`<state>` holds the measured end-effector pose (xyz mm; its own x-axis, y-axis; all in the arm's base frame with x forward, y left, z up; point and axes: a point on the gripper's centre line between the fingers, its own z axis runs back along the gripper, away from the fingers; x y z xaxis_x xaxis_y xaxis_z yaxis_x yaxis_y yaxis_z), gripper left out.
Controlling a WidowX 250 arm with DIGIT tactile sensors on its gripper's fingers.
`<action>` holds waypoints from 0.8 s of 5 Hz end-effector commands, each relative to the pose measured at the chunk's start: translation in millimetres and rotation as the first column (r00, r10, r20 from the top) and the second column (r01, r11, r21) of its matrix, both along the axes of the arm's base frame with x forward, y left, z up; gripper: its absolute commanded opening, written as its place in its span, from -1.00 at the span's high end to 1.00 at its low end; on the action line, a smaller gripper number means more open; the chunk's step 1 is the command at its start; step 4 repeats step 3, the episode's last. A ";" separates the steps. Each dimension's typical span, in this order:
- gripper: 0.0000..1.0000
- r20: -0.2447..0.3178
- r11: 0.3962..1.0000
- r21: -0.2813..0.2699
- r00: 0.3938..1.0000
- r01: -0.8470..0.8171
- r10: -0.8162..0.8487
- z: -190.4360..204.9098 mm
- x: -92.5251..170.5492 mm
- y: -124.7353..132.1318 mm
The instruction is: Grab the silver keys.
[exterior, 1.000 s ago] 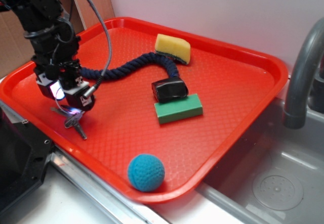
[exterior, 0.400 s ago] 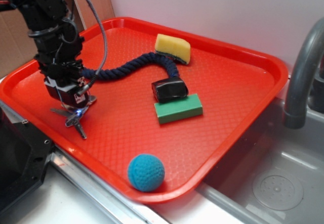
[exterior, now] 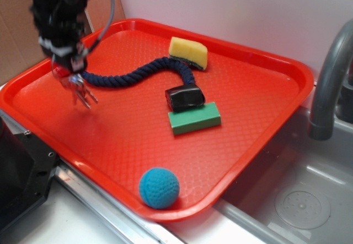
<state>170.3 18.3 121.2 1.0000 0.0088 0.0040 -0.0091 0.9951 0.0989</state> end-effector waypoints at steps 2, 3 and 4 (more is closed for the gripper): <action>1.00 0.108 0.989 0.150 0.994 0.019 -0.035 123.6 36.8 -43.5; 1.00 0.092 0.987 0.159 0.995 0.010 -0.025 121.0 36.8 -46.3; 1.00 0.092 0.987 0.159 0.995 0.010 -0.025 121.0 36.8 -46.3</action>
